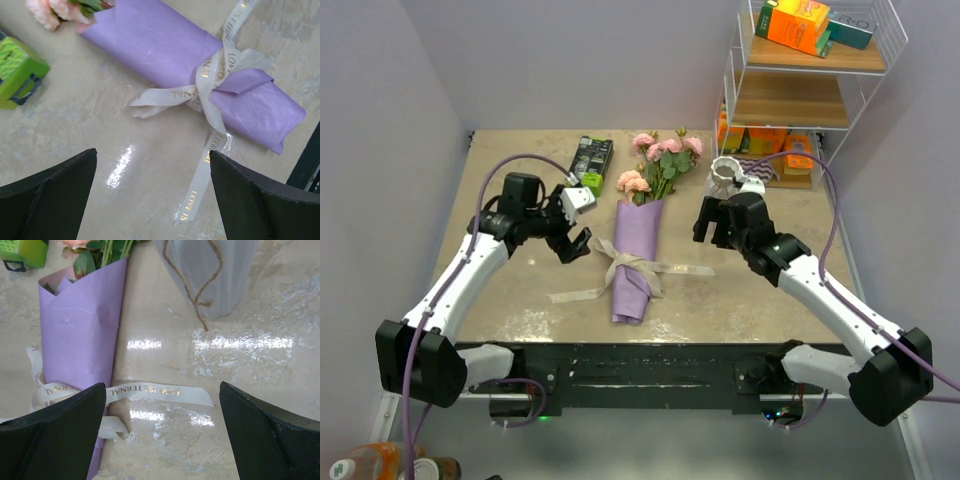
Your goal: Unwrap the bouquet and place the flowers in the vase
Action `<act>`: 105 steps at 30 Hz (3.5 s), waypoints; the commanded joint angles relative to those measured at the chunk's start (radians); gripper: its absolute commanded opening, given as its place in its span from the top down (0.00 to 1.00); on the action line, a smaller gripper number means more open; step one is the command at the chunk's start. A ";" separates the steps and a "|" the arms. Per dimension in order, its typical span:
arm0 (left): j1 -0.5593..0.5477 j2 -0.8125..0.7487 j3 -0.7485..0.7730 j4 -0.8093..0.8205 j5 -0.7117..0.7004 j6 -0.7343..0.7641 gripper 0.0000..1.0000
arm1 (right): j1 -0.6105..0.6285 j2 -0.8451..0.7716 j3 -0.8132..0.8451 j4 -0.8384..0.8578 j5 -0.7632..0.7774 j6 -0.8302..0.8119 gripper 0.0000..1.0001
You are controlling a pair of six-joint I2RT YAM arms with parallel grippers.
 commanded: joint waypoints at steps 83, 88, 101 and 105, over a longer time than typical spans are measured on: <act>-0.165 0.041 -0.118 0.165 -0.025 -0.012 1.00 | 0.329 0.401 -0.343 0.391 0.286 0.627 0.23; -0.166 0.045 -0.118 0.162 -0.016 -0.016 1.00 | 0.329 0.269 -0.244 0.331 0.270 0.601 0.20; -0.166 0.044 -0.125 0.153 -0.022 0.005 1.00 | 0.378 0.294 -0.200 0.476 0.080 0.450 0.16; -0.166 0.044 -0.129 0.157 -0.022 0.008 1.00 | 0.384 0.327 -0.205 0.518 0.024 0.442 0.18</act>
